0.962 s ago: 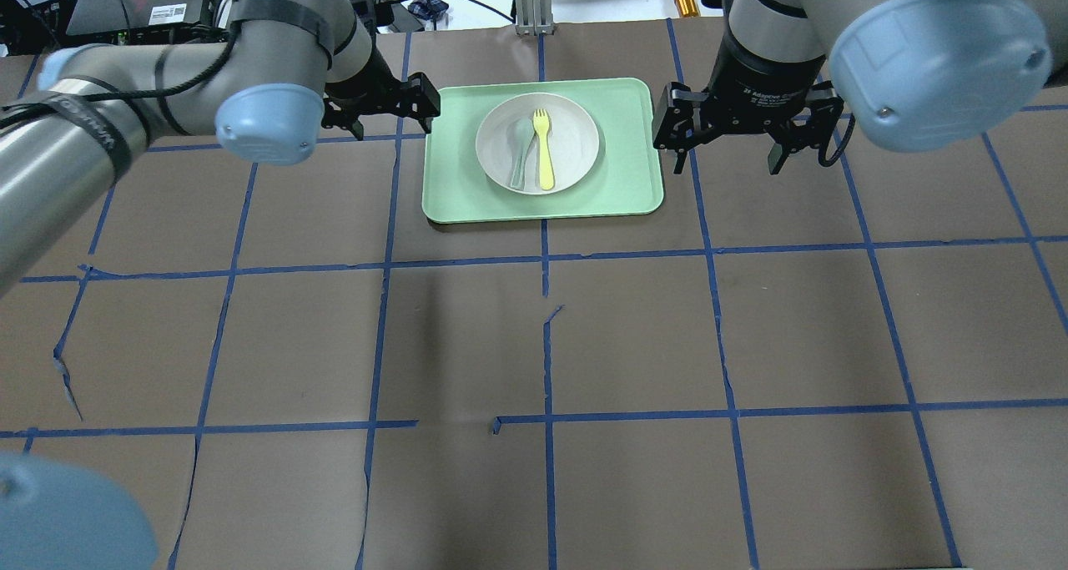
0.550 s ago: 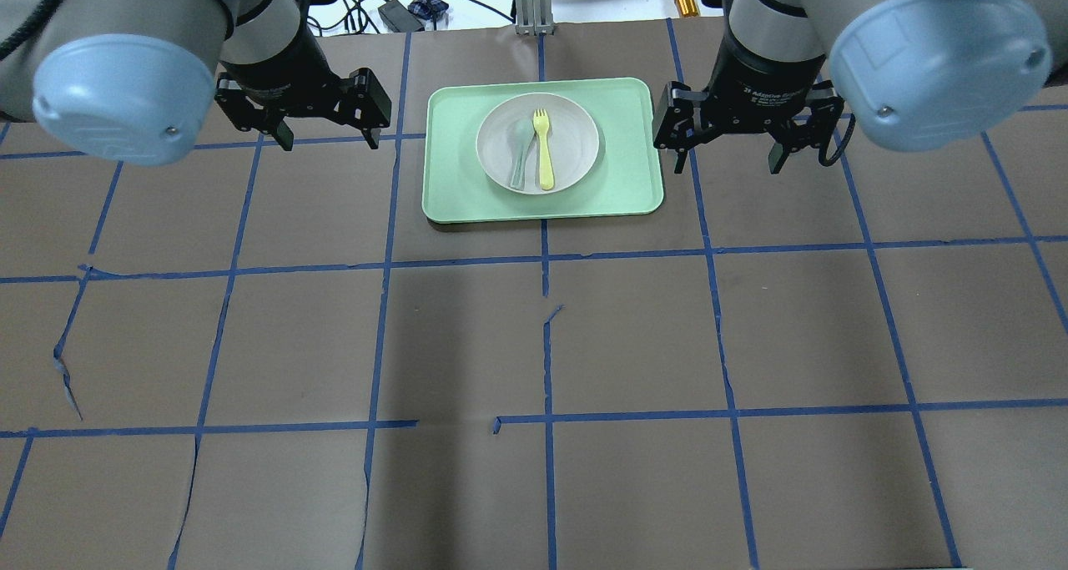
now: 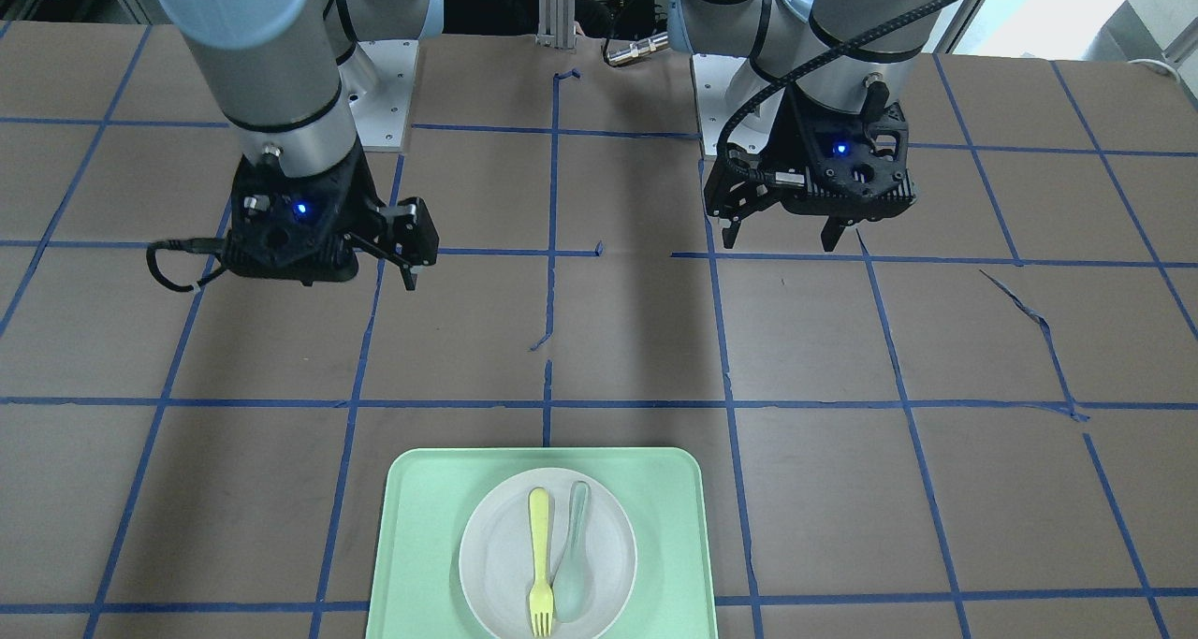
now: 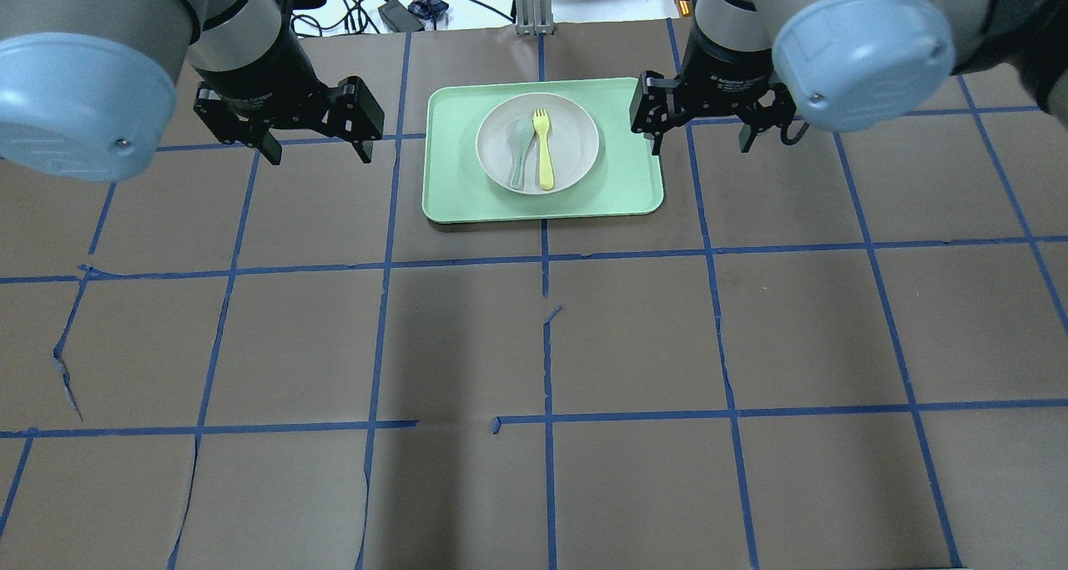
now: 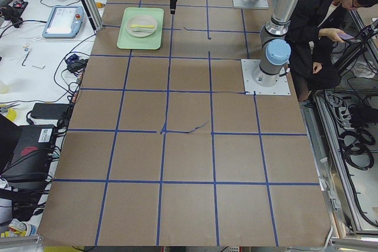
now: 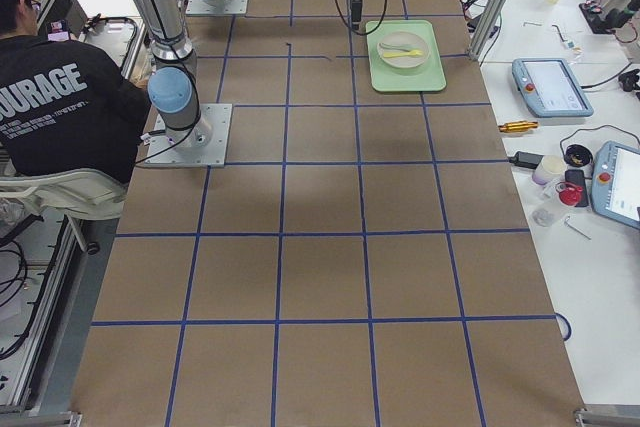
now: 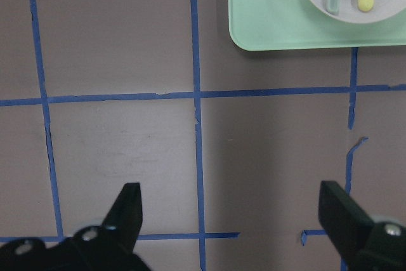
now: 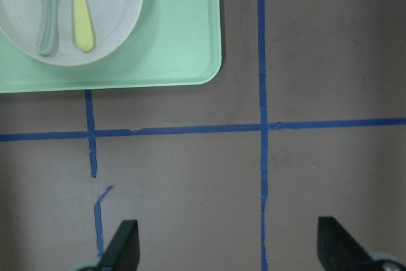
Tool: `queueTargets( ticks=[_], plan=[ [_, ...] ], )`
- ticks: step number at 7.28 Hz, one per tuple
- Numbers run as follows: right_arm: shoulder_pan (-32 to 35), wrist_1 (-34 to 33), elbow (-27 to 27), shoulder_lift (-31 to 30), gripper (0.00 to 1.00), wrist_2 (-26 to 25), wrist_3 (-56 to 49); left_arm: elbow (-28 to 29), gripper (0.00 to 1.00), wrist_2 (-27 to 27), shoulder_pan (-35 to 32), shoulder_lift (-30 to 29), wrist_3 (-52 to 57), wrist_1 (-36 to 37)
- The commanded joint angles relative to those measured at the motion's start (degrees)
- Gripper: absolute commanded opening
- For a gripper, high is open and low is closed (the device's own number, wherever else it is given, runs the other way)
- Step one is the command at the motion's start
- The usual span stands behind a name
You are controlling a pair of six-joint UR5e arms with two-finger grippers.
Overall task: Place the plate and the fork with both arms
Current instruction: 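Reach the right gripper down over the yellow fork on the plate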
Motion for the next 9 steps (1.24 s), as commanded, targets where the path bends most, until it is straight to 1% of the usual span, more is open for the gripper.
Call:
queueTargets(
  ticks=[1,2,3,4,6,7,9],
  plan=[
    [3.6,0.3,-18.4,20.5,0.98,0.6,2.5,-0.2,1.00,0.0,0.0,-0.4,-0.1,0.1],
    [4.3,-1.1,-23.1,26.6,0.90,0.7,5.9,-0.3,1.00,0.0,0.0,-0.5,-0.1,0.0],
    [4.6,-4.0,-24.2,29.9,0.85,1.8,8.9,-0.4,1.00,0.1,0.0,-0.7,0.0,-0.1],
    [4.7,-8.0,-24.2,32.4,0.84,2.0,10.1,-0.4,1.00,0.0,0.0,-0.9,-0.1,-0.1],
    [5.2,-9.6,-23.7,34.3,0.66,2.7,11.8,-0.5,1.00,0.1,0.0,-1.2,-0.1,-0.1],
    [6.0,-11.1,-22.6,35.0,0.63,2.8,12.7,-0.5,1.00,0.1,0.0,-1.2,-0.1,-0.1],
    [6.6,-12.5,-22.2,35.9,0.63,2.8,12.6,-0.5,1.00,0.0,0.0,-1.2,-0.1,-0.1]
  ],
)
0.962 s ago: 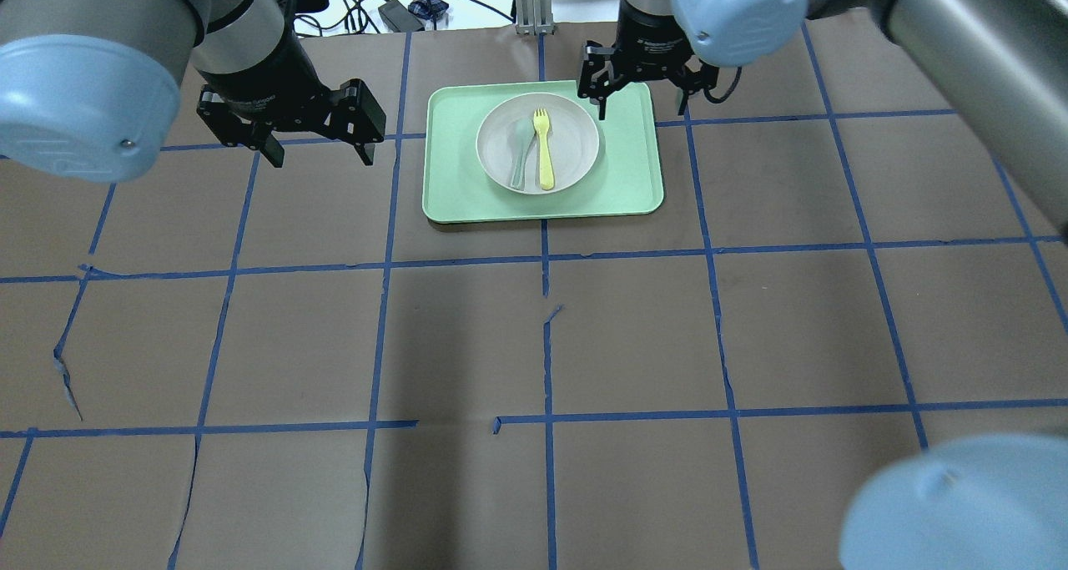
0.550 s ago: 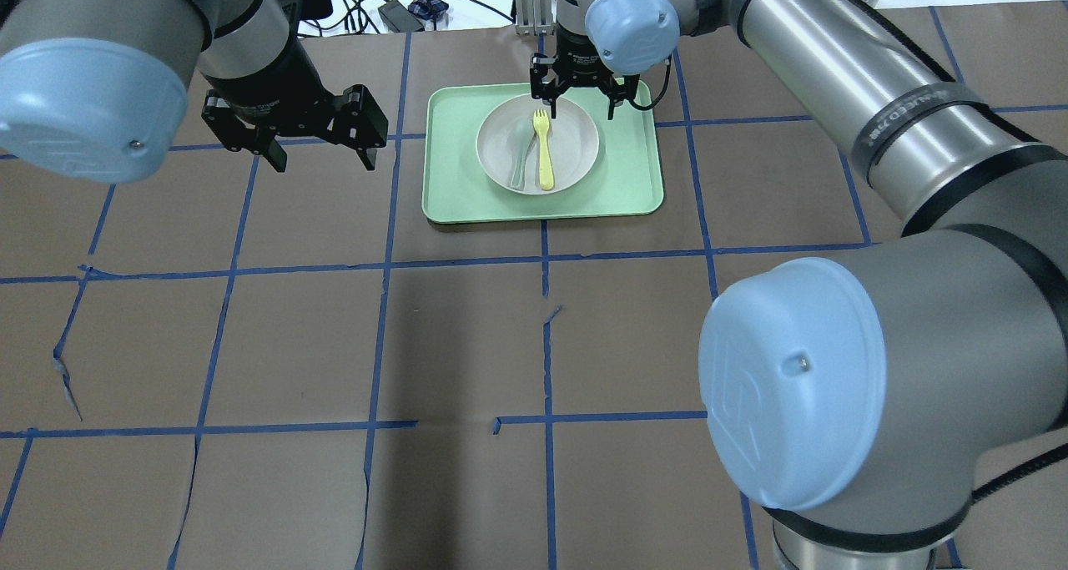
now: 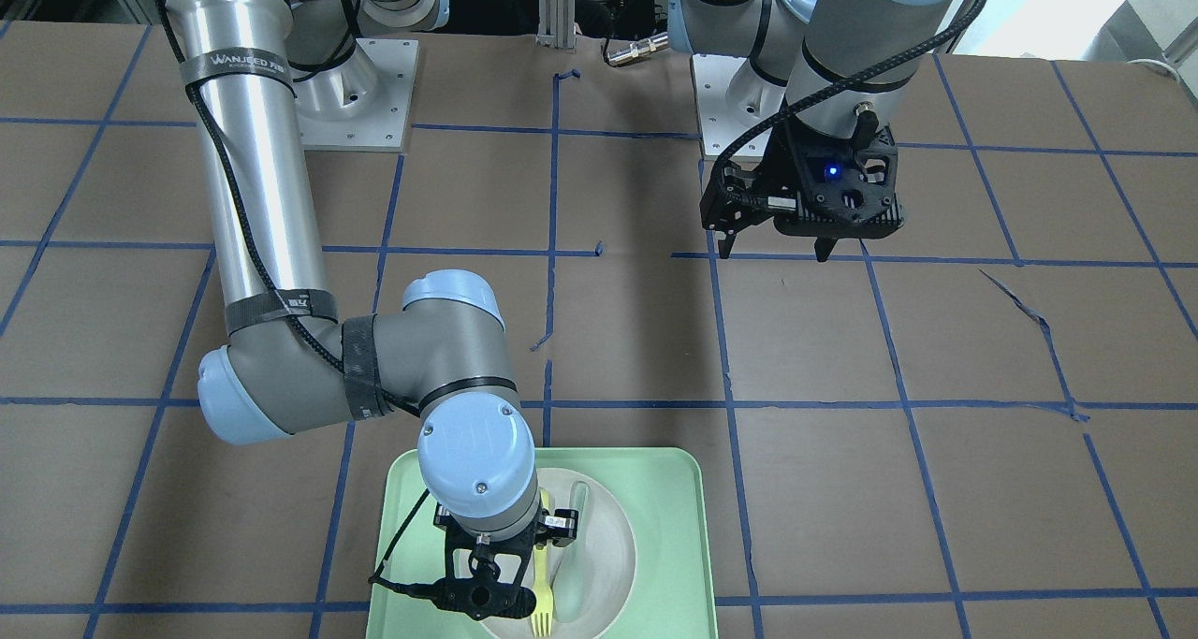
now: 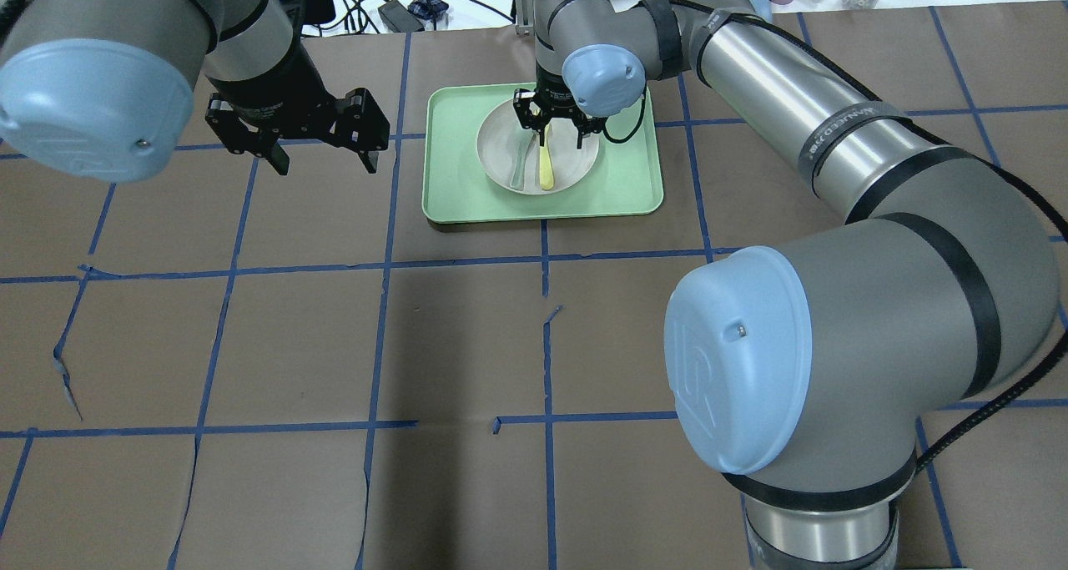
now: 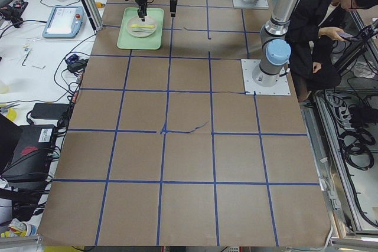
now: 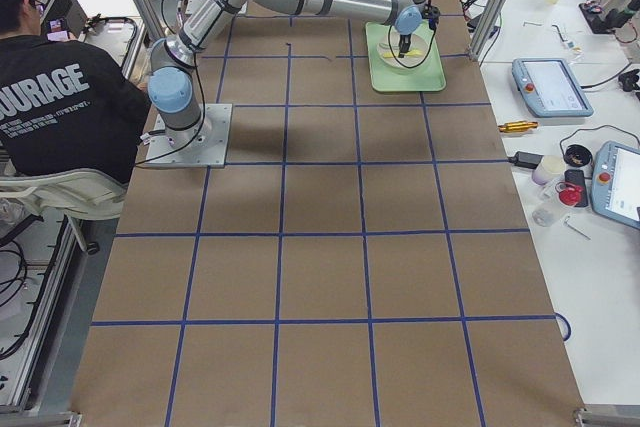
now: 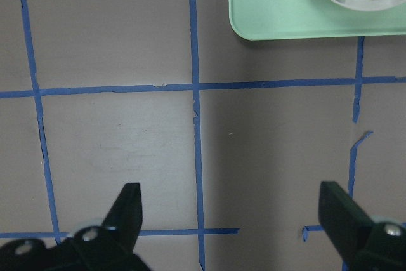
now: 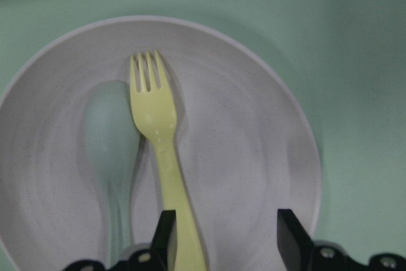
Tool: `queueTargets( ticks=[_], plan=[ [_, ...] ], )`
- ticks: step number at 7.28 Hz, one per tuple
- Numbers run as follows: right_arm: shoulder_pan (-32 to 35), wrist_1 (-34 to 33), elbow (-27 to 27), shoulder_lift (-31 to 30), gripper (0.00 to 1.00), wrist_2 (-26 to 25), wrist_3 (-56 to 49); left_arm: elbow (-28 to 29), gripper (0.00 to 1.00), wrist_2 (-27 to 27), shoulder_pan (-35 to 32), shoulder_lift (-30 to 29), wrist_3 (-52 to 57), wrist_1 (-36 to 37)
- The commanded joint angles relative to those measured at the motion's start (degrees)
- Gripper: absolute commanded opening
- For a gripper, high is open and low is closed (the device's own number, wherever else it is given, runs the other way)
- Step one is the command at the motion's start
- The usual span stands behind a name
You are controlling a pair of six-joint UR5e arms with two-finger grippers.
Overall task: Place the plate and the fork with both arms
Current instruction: 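Reach the right gripper down over the yellow fork on the plate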
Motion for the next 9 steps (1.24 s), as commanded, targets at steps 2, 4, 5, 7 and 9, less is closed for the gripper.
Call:
queueTargets(
  ticks=[2,4,5,7,9],
  plan=[
    [0.3,-0.8,0.4,1.3,0.62,0.0,-0.2,0.1,1.00,0.0,0.0,0.0,0.0,0.2],
    [0.5,-1.3,0.4,1.6,0.61,1.0,0.2,0.2,1.00,0.0,0.0,0.0,-0.1,0.2],
    [0.7,-1.4,0.4,1.6,0.61,1.6,0.2,0.2,1.00,0.0,0.0,0.0,-0.1,0.2],
    [0.7,-1.6,1.0,1.9,0.58,1.5,0.1,0.1,1.00,0.0,0.0,0.0,-0.1,0.2],
    [0.7,-2.9,2.1,1.9,0.51,1.5,-0.2,0.1,1.00,0.0,0.0,-0.1,-0.2,0.2]
  ],
)
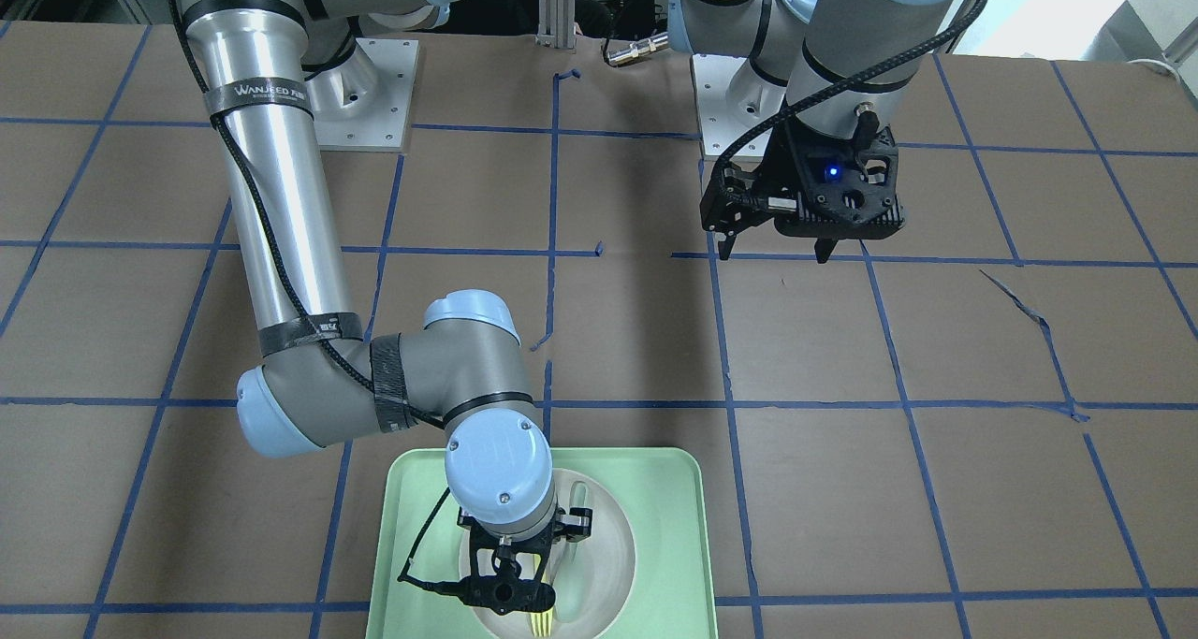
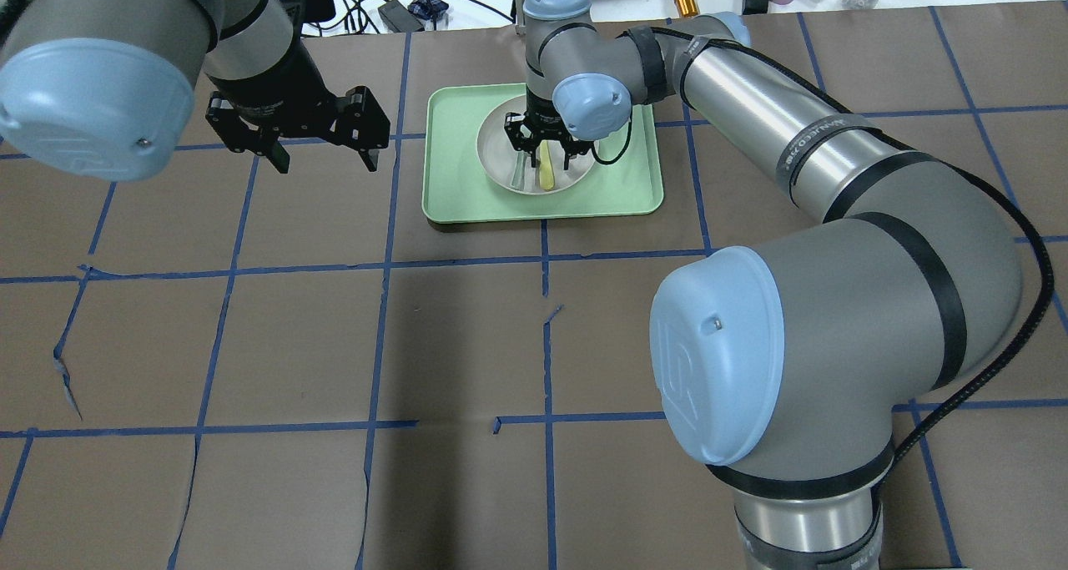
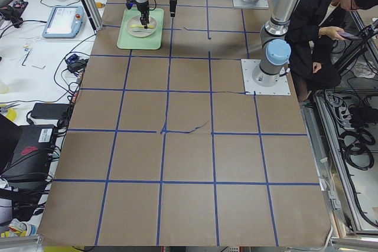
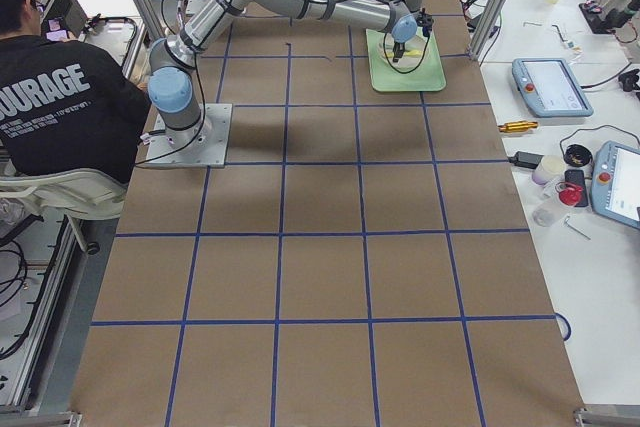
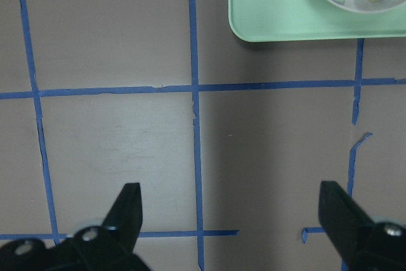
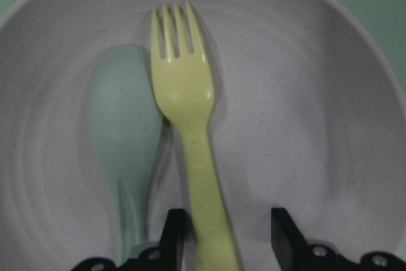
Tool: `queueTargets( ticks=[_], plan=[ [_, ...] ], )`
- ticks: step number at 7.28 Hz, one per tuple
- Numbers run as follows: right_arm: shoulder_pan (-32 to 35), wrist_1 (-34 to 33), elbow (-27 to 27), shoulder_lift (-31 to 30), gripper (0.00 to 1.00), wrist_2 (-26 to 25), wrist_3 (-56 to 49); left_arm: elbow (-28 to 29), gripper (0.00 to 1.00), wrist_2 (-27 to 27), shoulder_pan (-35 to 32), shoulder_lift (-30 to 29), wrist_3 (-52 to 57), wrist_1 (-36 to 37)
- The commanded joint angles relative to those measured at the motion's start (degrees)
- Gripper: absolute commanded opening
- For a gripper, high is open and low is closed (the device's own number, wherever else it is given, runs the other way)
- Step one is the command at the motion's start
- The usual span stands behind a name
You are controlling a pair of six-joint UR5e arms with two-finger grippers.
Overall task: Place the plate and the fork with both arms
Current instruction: 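Reach the right gripper down over the yellow fork on the plate, then close the right gripper on the yellow fork's handle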
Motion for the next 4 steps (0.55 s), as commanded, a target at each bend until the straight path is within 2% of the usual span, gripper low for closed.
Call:
queueTargets(
  ticks=[1,4],
  plan=[
    [0.0,-0.5,0.6,0.0,0.35,-0.2,-0.1,0.0,1.00,0.0,0.0,-0.1,-0.2,0.0],
    [-0.1,-0.4,0.6,-0.4,0.27,-0.3,-0.4,0.0,1.00,0.0,0.0,-0.2,-0.1,0.0]
  ],
)
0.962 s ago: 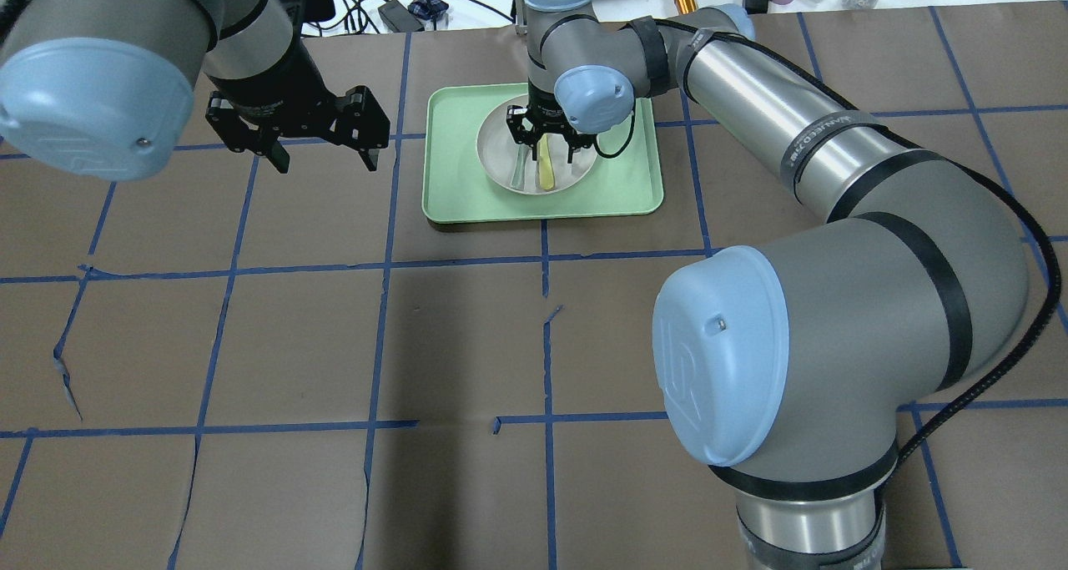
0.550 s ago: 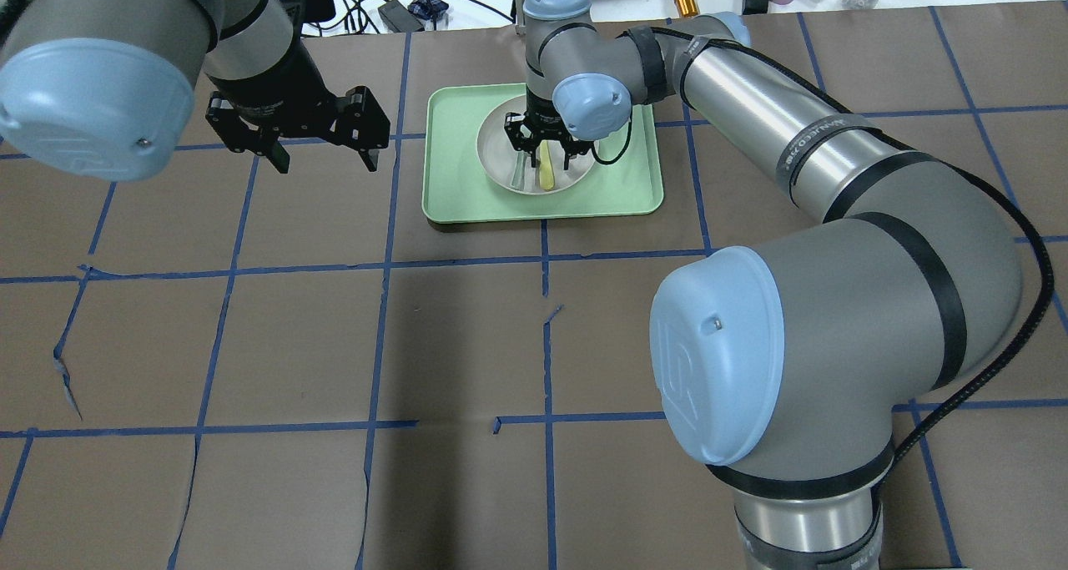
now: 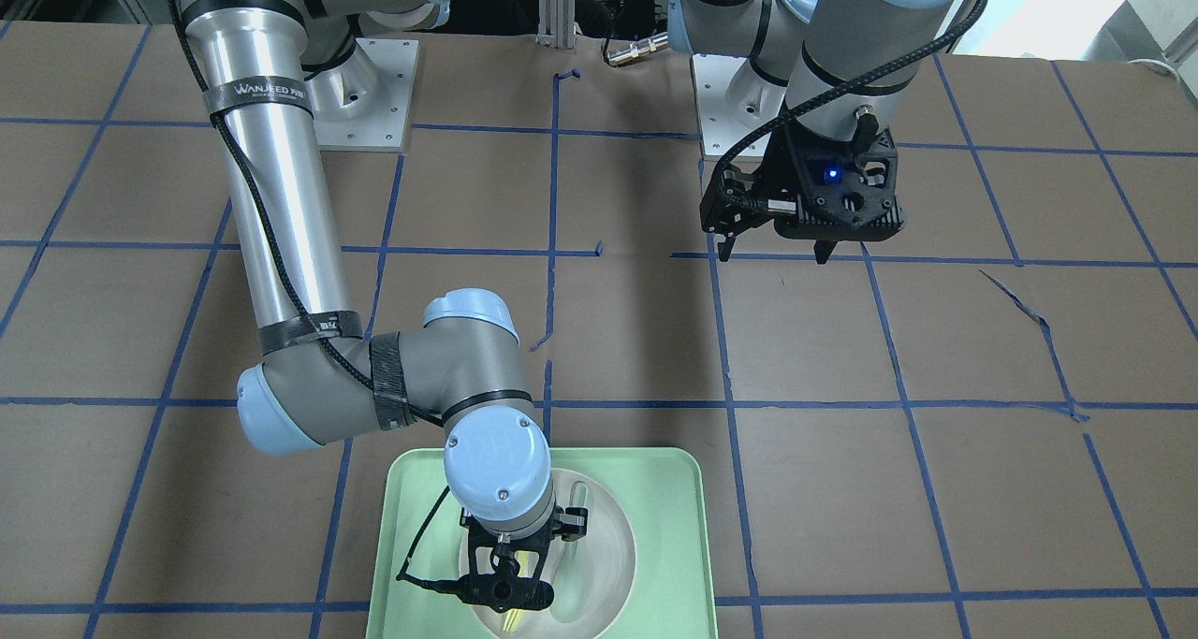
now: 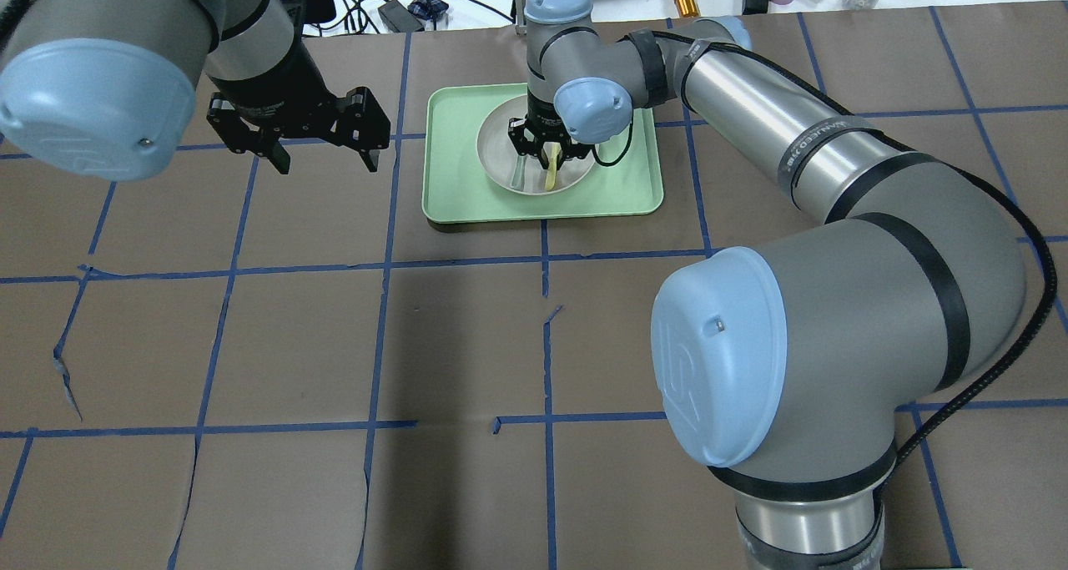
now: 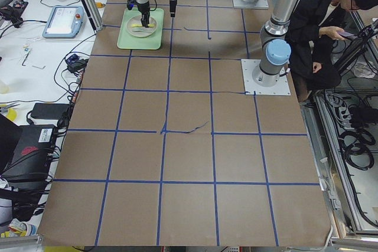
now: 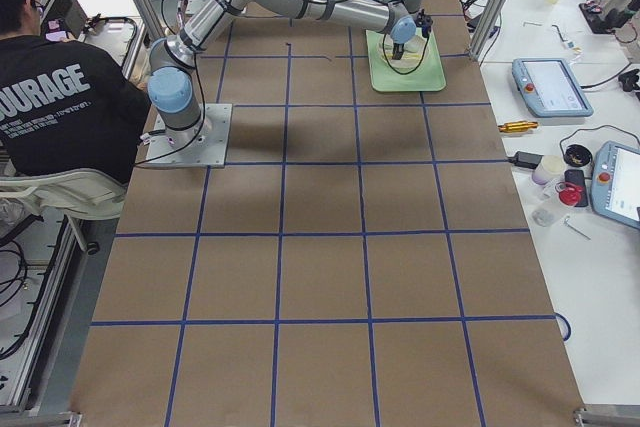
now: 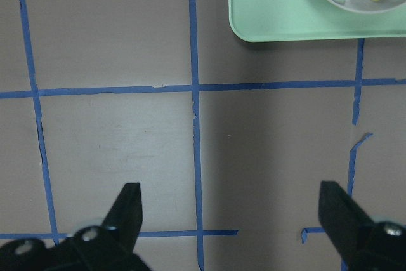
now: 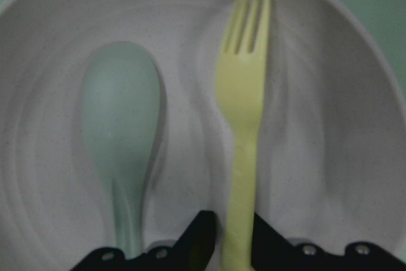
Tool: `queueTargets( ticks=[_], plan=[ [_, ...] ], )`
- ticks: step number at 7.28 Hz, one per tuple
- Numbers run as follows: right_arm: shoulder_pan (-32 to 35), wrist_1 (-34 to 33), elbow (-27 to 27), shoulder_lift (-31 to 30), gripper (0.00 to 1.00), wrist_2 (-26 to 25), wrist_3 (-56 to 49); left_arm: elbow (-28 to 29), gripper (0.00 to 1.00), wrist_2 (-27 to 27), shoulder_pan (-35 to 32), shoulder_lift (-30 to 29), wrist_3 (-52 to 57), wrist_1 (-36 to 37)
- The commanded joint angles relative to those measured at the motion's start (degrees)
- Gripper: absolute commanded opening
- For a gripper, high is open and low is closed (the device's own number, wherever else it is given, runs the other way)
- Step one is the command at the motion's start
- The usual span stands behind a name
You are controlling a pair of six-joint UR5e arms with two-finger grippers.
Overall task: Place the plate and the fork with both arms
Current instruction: 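Close the right gripper on the yellow fork's handle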
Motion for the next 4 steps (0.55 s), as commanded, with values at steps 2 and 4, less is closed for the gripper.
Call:
queueTargets(
  ticks=[2,4],
  plan=[
    [0.0,0.1,0.0,-0.9,0.27,-0.3,-0.8,0.0,1.00,0.0,0.0,0.0,0.0,0.0],
    [-0.2,0.3,0.7,-3.0,0.26,-1.5,-2.2,0.0,1.00,0.0,0.0,0.0,0.1,0.1]
  ],
)
